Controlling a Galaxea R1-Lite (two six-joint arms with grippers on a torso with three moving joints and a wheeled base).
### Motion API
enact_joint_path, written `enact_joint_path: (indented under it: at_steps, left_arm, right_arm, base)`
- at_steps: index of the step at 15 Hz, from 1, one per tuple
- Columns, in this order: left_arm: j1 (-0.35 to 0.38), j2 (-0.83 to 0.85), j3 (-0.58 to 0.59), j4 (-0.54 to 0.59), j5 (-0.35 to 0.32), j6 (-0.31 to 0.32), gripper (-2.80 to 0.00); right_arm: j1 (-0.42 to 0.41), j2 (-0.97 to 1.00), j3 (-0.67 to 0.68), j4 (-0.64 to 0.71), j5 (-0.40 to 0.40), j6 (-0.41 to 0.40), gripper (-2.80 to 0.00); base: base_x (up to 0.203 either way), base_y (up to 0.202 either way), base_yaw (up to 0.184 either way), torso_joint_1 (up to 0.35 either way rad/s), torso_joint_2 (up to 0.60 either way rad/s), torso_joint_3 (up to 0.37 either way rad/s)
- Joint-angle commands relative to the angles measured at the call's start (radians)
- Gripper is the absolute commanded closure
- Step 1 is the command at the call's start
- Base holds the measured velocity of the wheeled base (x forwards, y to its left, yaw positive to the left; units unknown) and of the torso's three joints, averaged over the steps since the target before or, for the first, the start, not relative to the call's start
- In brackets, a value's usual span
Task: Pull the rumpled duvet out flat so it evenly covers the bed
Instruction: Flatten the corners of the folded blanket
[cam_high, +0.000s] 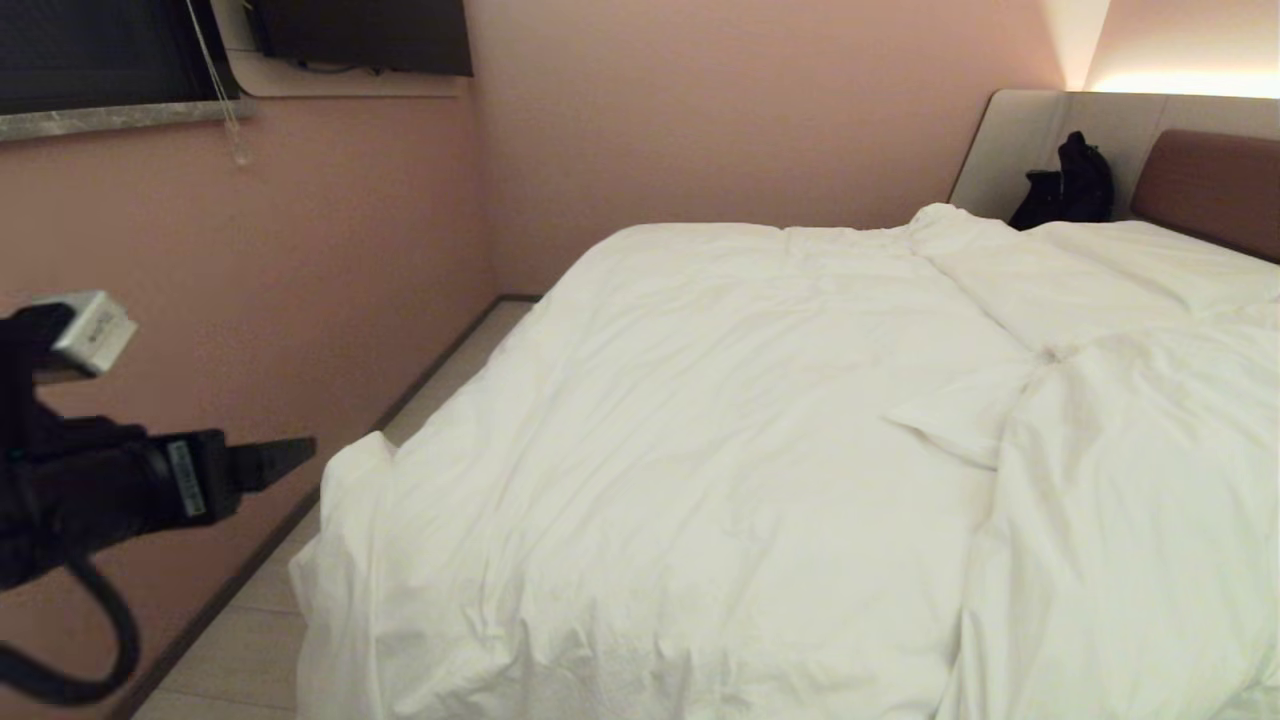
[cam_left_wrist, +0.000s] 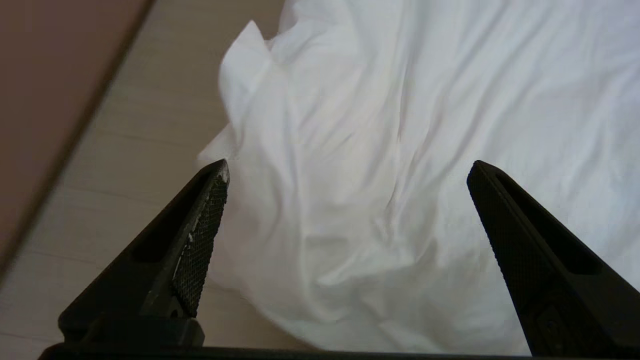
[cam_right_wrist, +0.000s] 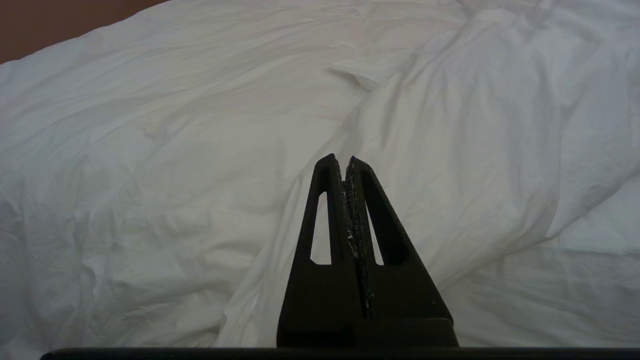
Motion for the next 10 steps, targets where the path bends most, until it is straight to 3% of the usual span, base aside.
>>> enact_joint_path:
  at_steps: [1,4,6,9,10]
  left_arm:
    - [0.000,0.223,-0.090,-0.004,0.002,-0.079,-2.80]
    - [0.009,0.383,-0.193,-0.027,-0.008,-0.239,-2.80]
    - [0.017,0.402,-0.230,-0.030,-0.056,-0.268,-2.80]
    - [0.020,0.399,-0.277,-0.022,-0.066,-0.308,-2.80]
    - [0.020,0.398,-0.277,-0.022,-0.067,-0.308,0.00]
  right_arm:
    - [0.000,0.000,0.000,-0.001,0.000,-0.001,0.00]
    - [0.000,0.000,0.000,-0.001,0.000,0.000,0.00]
    - [0.000,0.000,0.000,-0.001,0.000,0.000,0.00]
    - [0.000,0.000,0.000,-0.001,0.000,0.000,0.00]
    - [0.000,0.000,0.000,-0.001,0.000,0.000,0.00]
  base:
    - [0.000,0.000,0.000,0.000,0.00,0.000]
    - [0.000,0.000,0.000,0.000,0.00,0.000]
    - [0.000,0.000,0.000,0.000,0.00,0.000]
    - [0.000,0.000,0.000,0.000,0.00,0.000]
    - [0.000,0.000,0.000,0.000,0.00,0.000]
